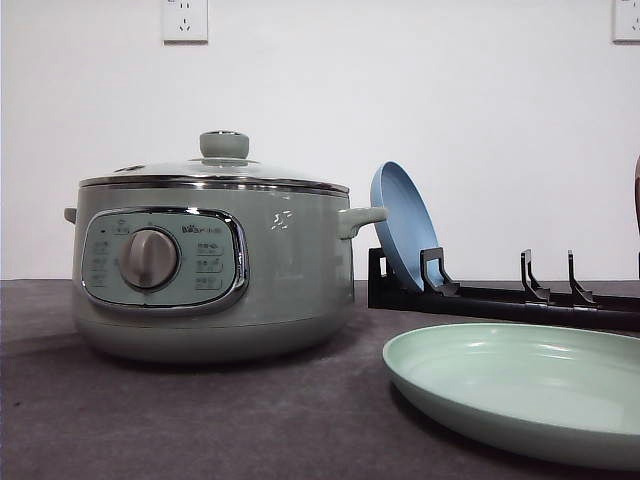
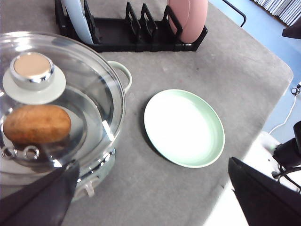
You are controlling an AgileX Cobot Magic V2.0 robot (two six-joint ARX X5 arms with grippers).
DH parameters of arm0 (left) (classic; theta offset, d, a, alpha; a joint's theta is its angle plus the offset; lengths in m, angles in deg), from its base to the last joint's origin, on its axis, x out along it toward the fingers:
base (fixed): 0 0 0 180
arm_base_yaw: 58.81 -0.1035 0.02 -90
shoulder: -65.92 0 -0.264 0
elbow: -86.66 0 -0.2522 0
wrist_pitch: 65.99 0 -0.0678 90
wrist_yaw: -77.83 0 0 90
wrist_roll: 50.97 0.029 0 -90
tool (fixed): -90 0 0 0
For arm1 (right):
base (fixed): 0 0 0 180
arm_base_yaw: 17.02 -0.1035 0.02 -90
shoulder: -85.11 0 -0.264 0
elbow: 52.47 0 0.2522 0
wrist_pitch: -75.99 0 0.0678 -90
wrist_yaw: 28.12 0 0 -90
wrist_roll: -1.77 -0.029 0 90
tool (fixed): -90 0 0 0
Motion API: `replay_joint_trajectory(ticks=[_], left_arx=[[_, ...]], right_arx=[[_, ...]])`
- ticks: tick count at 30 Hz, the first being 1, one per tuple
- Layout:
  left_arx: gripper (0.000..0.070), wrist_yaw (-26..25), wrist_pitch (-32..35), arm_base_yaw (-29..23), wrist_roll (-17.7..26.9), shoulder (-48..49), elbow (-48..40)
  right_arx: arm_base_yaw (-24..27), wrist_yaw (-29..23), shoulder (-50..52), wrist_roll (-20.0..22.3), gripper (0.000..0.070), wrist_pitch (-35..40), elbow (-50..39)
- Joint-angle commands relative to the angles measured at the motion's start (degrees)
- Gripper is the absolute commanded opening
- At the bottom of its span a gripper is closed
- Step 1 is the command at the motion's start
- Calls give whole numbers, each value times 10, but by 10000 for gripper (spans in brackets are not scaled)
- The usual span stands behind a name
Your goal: Transfer potato from steamer to green plate
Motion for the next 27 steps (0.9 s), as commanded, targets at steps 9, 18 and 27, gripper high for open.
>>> replay_joint_trajectory(ticks=[9,18,27], left_arx=[[636,51,35,3,5,-61,42],[636,111,19,3,3,-173,123],[635,186,-53,10,3,-308,235]], right_arx=[[-3,1,-2,-6,664,5,4],[-3,1,-3,-6,664,6,4],[-3,0,-3,-4,664,6,4]])
